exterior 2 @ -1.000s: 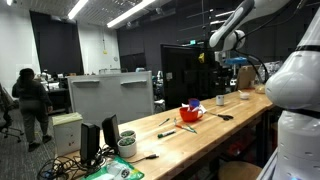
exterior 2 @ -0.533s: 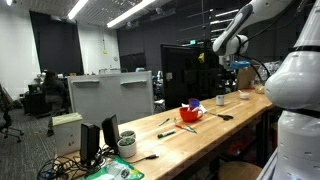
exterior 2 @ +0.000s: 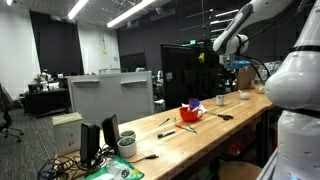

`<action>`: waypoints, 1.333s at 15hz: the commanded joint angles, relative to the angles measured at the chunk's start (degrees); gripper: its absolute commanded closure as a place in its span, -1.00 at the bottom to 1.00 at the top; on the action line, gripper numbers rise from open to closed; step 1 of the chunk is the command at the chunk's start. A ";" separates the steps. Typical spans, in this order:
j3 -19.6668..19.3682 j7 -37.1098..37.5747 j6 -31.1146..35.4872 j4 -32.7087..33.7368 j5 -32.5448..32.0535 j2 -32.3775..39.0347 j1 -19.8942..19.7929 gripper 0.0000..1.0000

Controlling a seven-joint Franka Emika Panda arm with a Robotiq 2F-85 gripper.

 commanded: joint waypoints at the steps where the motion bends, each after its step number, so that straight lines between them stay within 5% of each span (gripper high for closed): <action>1: 0.74 -0.43 1.16 -0.41 0.34 0.50 -1.04 -1.00; 20: -1.37 -10.70 12.07 0.75 7.01 13.73 -2.14 -1.00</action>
